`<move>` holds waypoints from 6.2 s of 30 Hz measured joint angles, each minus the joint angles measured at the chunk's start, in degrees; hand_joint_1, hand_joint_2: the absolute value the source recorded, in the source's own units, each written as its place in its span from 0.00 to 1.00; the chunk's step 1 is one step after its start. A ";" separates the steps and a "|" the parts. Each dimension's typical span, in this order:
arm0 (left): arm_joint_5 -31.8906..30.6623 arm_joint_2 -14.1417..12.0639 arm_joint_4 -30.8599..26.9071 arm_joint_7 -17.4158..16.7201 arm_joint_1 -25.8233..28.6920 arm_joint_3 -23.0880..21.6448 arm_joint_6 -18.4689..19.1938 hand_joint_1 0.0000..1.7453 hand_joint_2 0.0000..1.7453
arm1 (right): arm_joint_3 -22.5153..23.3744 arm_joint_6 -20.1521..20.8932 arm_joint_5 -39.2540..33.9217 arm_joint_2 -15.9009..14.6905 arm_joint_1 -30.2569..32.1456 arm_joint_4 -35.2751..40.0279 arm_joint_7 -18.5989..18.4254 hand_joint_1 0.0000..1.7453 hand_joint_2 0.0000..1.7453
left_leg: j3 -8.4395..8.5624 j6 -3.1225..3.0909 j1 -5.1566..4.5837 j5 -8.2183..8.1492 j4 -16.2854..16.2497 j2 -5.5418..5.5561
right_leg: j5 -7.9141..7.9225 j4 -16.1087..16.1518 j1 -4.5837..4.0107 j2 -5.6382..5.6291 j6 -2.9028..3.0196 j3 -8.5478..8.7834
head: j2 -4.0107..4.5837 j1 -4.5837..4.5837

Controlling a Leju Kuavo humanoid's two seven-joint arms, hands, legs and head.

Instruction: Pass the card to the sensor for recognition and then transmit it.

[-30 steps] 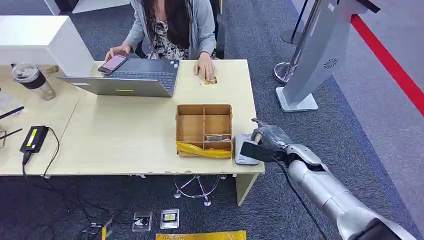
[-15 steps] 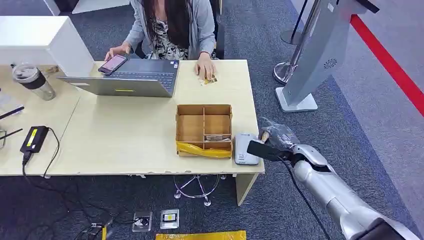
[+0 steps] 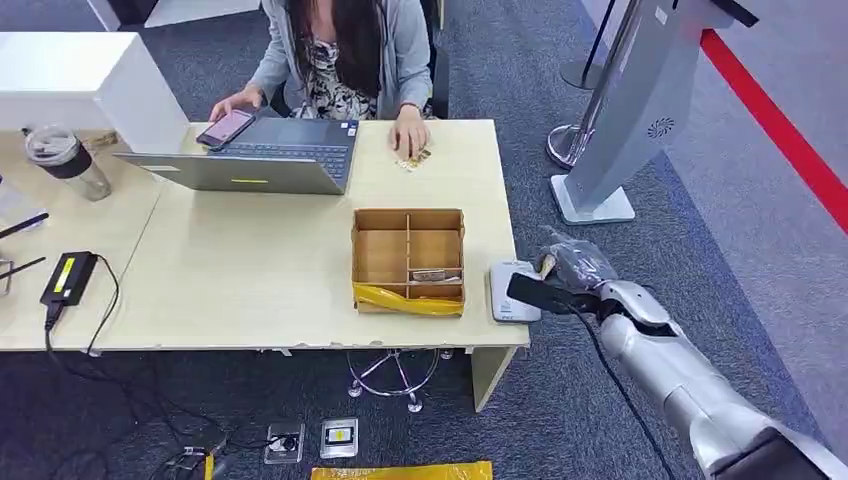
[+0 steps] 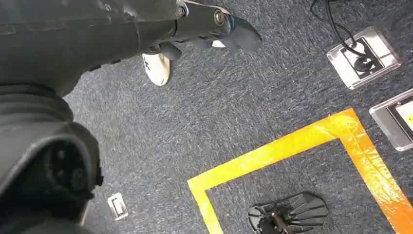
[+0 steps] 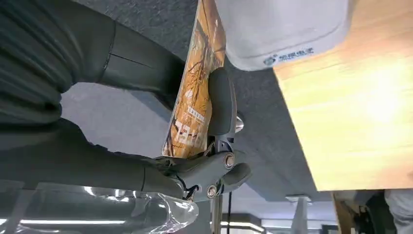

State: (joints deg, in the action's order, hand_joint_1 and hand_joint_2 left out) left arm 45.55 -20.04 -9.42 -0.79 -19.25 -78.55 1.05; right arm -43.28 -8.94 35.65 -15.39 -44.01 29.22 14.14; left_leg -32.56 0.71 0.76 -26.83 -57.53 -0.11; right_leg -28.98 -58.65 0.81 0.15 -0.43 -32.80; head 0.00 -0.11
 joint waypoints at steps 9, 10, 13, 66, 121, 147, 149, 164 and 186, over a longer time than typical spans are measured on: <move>-1.27 0.28 0.00 0.00 -0.86 0.00 0.83 0.00 0.00 | 0.00 0.96 3.02 0.02 -9.19 -0.55 -0.85 1.00 1.00 | -0.03 -0.01 0.01 0.02 0.00 -0.03 | 0.02 -0.02 -0.01 -0.09 0.01 -0.03 | 0.00 0.00; -1.53 0.39 0.00 0.00 -1.00 0.00 0.94 0.00 0.00 | 0.00 1.42 3.45 0.11 -10.24 -0.55 -0.96 1.00 1.00 | -0.04 -0.01 0.01 0.02 0.00 -0.03 | 0.02 -0.02 -0.01 -0.08 0.01 -0.04 | 0.00 0.00; -1.77 0.61 0.00 0.00 -1.32 0.00 1.46 0.00 0.00 | 0.02 2.34 3.96 0.79 -12.93 -0.55 -1.18 1.00 1.00 | -0.04 -0.01 0.01 0.02 0.00 -0.03 | 0.02 -0.02 -0.02 -0.09 0.01 -0.03 | 0.00 0.00; -5.31 3.30 0.00 -1.84 -3.79 -0.66 2.86 0.00 0.00 | 0.07 1.64 12.00 17.18 -14.11 -2.16 -2.51 0.00 1.00 | -0.02 0.01 0.06 0.04 0.00 -0.04 | 0.01 -0.03 -0.08 -0.12 0.02 -0.05 | 0.00 0.00; -0.96 0.81 0.00 0.44 0.72 -0.28 -1.53 0.00 0.00 | 2.16 13.18 13.77 2.10 10.47 50.40 -30.64 0.00 1.00 | -0.02 0.05 0.07 0.01 0.02 -0.03 | -0.01 -0.01 -0.09 -0.09 0.04 -0.02 | 0.00 -0.02; -3.21 1.95 0.00 -0.76 -0.12 -0.24 -0.70 0.00 0.00 | -2.66 13.47 20.16 10.95 10.66 39.70 -29.92 0.00 1.00 | -0.01 0.05 0.07 0.01 0.03 -0.04 | -0.01 -0.01 -0.09 -0.10 0.04 -0.04 | 0.00 0.02; -3.32 2.05 0.00 -0.79 -0.30 -0.24 -0.55 0.00 0.00 | -2.95 13.57 21.13 11.34 10.67 39.39 -29.62 0.00 1.00 | -0.01 0.05 0.07 0.01 0.03 -0.04 | -0.01 -0.01 -0.09 -0.11 0.04 -0.04 | 0.00 0.00; -3.71 2.36 0.00 -0.81 -0.78 -0.24 -0.13 0.00 0.00 | -4.44 15.17 23.19 14.01 9.25 35.91 -27.67 0.00 1.00 | -0.01 0.06 0.07 0.02 0.03 -0.05 | -0.01 -0.02 -0.09 -0.12 0.04 -0.03 | 0.00 0.02; -5.44 2.82 0.00 -1.22 -1.54 -0.33 0.42 0.00 0.00 | -4.15 13.29 23.10 17.09 4.46 25.29 -27.23 0.00 1.00 | -0.01 0.07 0.07 0.03 0.02 -0.05 | 0.00 -0.02 -0.09 -0.12 0.04 -0.04 | 0.00 0.02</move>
State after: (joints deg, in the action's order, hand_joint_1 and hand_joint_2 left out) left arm 40.11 -17.22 -9.42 -2.01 -20.79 -78.88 1.46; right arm -47.43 4.35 58.75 1.70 -39.55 54.51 -13.09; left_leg -32.57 0.78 0.83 -26.80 -57.51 -0.16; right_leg -28.98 -58.68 0.72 0.03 -0.39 -32.84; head 0.00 -0.09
